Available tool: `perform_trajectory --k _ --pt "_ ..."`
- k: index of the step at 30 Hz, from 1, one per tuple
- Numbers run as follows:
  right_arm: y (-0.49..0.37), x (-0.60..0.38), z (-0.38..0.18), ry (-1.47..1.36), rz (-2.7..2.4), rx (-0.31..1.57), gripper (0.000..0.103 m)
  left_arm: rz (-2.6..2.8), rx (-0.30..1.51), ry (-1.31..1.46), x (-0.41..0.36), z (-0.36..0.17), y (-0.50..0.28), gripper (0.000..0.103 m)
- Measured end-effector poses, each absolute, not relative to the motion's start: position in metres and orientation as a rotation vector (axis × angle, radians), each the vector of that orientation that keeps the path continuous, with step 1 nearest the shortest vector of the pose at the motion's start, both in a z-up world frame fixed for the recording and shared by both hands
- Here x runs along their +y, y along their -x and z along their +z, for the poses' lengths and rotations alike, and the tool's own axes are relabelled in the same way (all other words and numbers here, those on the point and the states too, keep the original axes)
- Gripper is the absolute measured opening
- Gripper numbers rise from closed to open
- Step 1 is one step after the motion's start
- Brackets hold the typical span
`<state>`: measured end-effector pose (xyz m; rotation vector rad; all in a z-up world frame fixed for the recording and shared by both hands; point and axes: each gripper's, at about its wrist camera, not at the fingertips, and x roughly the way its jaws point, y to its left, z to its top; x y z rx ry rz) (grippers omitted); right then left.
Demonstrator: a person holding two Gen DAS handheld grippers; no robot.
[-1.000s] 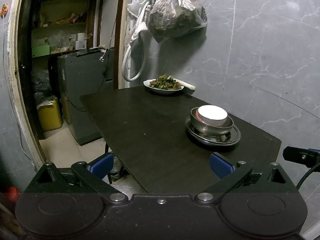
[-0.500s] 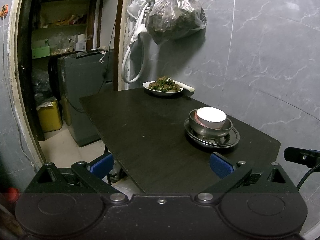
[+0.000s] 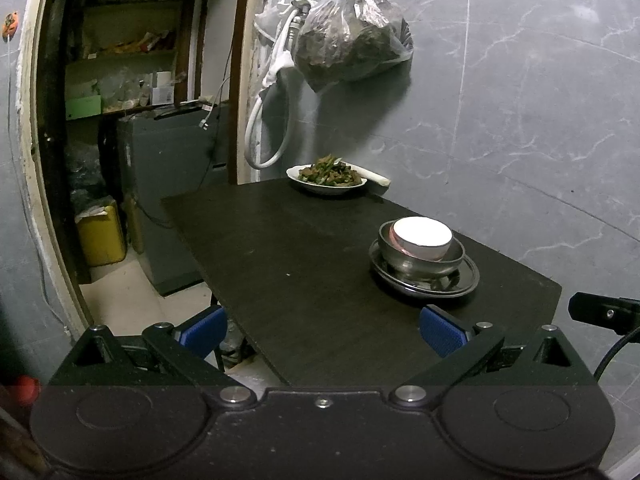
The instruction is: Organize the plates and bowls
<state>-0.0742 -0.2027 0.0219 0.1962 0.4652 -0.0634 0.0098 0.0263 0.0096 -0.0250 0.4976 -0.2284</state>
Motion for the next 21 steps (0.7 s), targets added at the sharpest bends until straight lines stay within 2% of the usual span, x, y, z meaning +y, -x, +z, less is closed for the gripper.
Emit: perform_trajectory --k 21 --pt "0.0763 -0.2050 0.0221 -0.198 -0.067 0.461 0.103 -0.229 0.498 0.023 0.0249 0.0096 -0.0100 0.102"
